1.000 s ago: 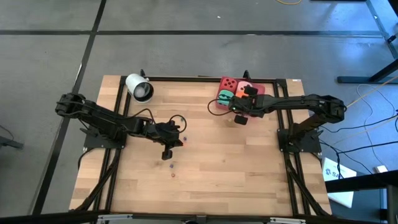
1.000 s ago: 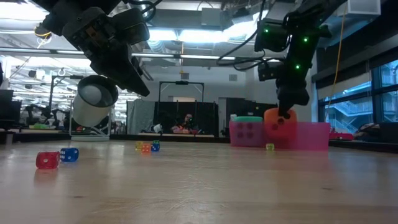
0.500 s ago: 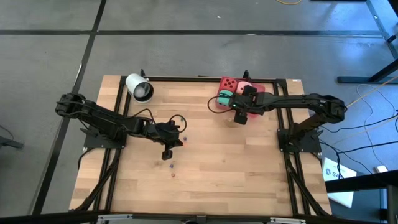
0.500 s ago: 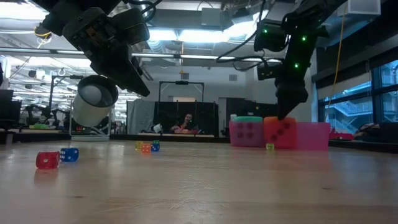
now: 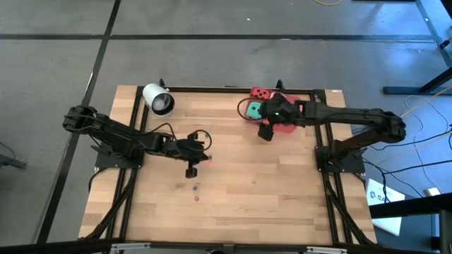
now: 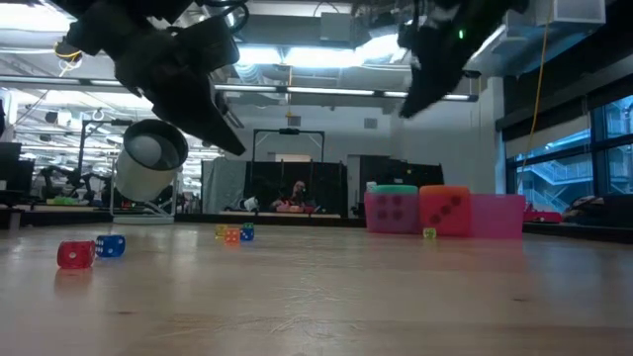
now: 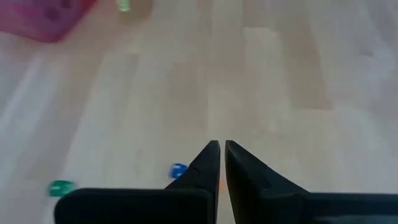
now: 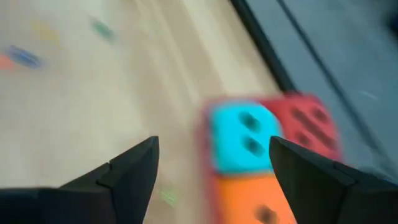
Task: Pick & Place Dice
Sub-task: Put the small light green dice into the red bin
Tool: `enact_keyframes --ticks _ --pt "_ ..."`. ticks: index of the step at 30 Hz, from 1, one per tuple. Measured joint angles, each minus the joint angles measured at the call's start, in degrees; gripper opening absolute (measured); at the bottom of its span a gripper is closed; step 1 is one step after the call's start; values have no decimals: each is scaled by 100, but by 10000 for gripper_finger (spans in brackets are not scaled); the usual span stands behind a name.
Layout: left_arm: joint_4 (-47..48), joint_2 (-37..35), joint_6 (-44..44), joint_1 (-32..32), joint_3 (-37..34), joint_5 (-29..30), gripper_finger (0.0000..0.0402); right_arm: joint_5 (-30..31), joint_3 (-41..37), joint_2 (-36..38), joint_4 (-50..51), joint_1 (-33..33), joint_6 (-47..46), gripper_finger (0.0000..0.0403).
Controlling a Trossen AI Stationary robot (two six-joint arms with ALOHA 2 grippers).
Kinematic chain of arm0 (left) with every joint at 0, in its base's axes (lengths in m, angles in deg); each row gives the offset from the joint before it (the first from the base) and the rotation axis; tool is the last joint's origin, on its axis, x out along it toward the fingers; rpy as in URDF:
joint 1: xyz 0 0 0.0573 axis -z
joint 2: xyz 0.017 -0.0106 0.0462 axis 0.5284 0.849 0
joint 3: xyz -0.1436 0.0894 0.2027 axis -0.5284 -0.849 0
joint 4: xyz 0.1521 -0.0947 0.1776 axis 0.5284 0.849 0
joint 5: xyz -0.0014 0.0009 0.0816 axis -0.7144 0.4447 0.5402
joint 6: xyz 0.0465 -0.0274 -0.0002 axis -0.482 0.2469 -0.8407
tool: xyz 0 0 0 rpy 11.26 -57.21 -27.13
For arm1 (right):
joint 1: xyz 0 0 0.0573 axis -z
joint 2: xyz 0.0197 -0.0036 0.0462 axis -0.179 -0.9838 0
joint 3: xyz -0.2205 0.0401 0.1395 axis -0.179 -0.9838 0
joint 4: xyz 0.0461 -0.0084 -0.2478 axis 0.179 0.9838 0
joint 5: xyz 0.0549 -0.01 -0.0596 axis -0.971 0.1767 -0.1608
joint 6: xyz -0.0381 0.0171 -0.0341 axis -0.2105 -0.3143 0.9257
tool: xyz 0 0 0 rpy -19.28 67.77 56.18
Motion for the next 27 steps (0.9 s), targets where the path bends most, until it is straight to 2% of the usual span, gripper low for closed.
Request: enact_keyframes --ticks 3,8,14,21,24,27 --pt "2 -2 -134 0 0 224 20 -584 -95 115 -832 -176 -163 297" --pt "76 -217 -276 0 -4 437 21 -954 -748 89 -2513 -593 -167 297" --pt "219 -891 -316 0 -82 751 21 -959 -1823 74 -4651 -1070 -358 297" --pt "-372 -1840 -172 0 -830 953 20 -957 -3178 -102 -7560 -1507 -1050 297" --pt "-767 -2083 -148 -2 -1134 1173 20 -934 -3461 -321 -8410 -1612 -1358 297" --pt "-894 -2164 -152 -2 -1236 1481 22 -741 -3442 -583 -8648 -1676 -1454 297"
